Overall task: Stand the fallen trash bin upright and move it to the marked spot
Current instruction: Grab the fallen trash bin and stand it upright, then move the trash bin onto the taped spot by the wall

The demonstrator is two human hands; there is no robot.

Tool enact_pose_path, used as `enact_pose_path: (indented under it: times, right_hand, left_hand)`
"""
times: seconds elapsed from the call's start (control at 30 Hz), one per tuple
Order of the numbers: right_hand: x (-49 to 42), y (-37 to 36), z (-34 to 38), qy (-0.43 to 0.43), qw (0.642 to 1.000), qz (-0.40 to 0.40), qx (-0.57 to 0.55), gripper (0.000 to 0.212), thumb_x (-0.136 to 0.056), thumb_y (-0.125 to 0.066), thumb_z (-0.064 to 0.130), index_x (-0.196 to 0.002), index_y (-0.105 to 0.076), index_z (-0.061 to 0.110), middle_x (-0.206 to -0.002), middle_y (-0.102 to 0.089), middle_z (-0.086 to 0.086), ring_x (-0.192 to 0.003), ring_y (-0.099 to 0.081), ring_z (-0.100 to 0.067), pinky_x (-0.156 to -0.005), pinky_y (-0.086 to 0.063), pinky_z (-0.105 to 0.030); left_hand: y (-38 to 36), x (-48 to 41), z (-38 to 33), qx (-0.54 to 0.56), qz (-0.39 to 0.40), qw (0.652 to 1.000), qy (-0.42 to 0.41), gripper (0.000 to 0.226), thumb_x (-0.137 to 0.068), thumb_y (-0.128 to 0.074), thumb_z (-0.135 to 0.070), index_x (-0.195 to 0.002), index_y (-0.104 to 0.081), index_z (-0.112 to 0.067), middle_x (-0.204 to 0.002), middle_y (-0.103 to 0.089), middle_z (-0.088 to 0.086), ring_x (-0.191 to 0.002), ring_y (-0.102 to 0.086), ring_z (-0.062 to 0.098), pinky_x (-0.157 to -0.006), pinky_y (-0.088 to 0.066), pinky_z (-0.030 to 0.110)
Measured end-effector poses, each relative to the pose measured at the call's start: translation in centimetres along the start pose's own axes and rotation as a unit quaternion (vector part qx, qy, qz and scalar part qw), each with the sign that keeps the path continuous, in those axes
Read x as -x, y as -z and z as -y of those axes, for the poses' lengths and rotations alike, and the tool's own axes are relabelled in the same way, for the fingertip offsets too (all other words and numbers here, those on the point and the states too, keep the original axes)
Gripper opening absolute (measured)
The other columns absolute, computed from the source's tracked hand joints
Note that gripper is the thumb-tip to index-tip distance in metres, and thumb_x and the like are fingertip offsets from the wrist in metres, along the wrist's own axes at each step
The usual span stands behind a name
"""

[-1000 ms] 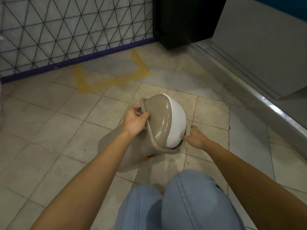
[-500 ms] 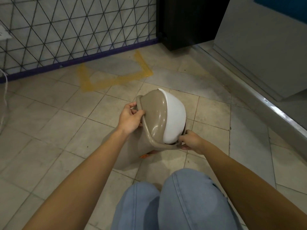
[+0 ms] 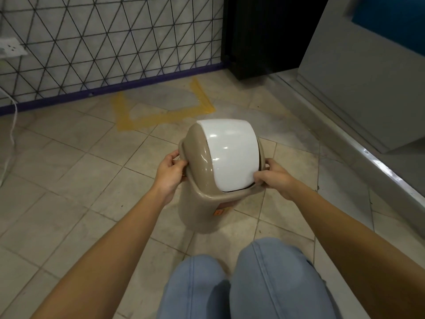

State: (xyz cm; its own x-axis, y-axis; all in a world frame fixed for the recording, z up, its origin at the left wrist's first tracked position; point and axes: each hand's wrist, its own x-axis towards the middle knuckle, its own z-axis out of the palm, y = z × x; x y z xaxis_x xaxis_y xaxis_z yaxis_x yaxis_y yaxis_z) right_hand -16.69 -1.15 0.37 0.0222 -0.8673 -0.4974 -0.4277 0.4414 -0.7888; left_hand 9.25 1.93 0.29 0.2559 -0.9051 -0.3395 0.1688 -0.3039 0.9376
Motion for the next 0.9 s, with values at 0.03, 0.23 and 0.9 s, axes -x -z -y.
enact_pose_path:
  times: [0.03, 0.23, 0.9]
  right_hand:
    - [0.2, 0.0, 0.2, 0.007, 1.0, 0.002, 0.007, 0.066, -0.072, -0.062, 0.007, -0.133, -0.037, 0.014, -0.091, -0.06, -0.003, -0.076, -0.06, -0.016, -0.062, -0.05, -0.027]
    - [1.1, -1.3, 0.9, 0.051, 0.997, 0.009, 0.056, 0.074, -0.074, -0.064, 0.011, -0.139, -0.029, 0.015, -0.104, -0.057, -0.007, -0.08, -0.062, -0.017, -0.056, -0.048, -0.021]
    - [2.5, -3.1, 0.1, 0.148, 0.969, 0.049, 0.193, 0.117, -0.054, -0.085, 0.041, -0.146, -0.014, 0.027, -0.144, -0.029, -0.004, -0.133, -0.031, -0.022, -0.108, -0.035, -0.042]
  left_hand:
    - [0.1, 0.0, 0.2, 0.006, 0.003, 1.0, 0.006, 0.047, -0.089, -0.055, -0.012, -0.135, -0.044, -0.015, -0.088, -0.068, 0.006, -0.075, -0.066, 0.017, -0.067, -0.053, 0.032]
    - [1.1, 0.2, 1.4, 0.006, -0.021, 1.0, 0.021, 0.044, -0.094, -0.043, -0.009, -0.136, -0.044, -0.019, -0.091, -0.07, -0.001, -0.071, -0.065, 0.01, -0.056, -0.052, 0.023]
    - [2.7, 1.6, 2.6, -0.111, -0.132, 0.983, -0.061, 0.042, -0.092, -0.044, -0.025, -0.133, -0.047, -0.02, -0.129, -0.053, 0.006, -0.108, -0.054, 0.014, -0.095, -0.043, 0.03]
